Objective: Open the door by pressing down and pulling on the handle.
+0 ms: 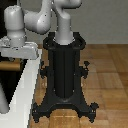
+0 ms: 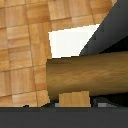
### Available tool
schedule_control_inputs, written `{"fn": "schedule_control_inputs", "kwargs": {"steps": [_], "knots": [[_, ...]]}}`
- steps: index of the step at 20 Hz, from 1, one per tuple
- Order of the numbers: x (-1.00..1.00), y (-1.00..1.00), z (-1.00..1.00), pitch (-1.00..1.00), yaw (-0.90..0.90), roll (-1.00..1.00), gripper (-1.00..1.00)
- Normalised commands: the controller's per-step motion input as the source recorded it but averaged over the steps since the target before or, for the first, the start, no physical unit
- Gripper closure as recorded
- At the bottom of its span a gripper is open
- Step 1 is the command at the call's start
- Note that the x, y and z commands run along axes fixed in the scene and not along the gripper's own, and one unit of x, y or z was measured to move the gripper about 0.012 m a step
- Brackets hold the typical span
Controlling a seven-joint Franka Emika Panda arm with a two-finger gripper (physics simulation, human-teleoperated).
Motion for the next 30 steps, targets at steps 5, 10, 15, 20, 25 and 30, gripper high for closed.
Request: {"fn": "schedule_control_inputs", "kwargs": {"steps": [5,10,15,20,25,30], "knots": [[0.00,0.00,-0.20,-0.03,0.00,0.00,1.00],[0.00,0.00,-0.80,-0.12,0.00,0.00,1.00],[0.00,0.00,-0.80,-0.09,0.00,0.00,1.00],[0.00,0.00,-0.60,-0.12,0.00,0.00,1.00],[0.00,0.20,-0.20,0.00,0.00,0.00,1.00],[0.00,0.60,0.00,0.00,0.00,0.00,1.00]]}}
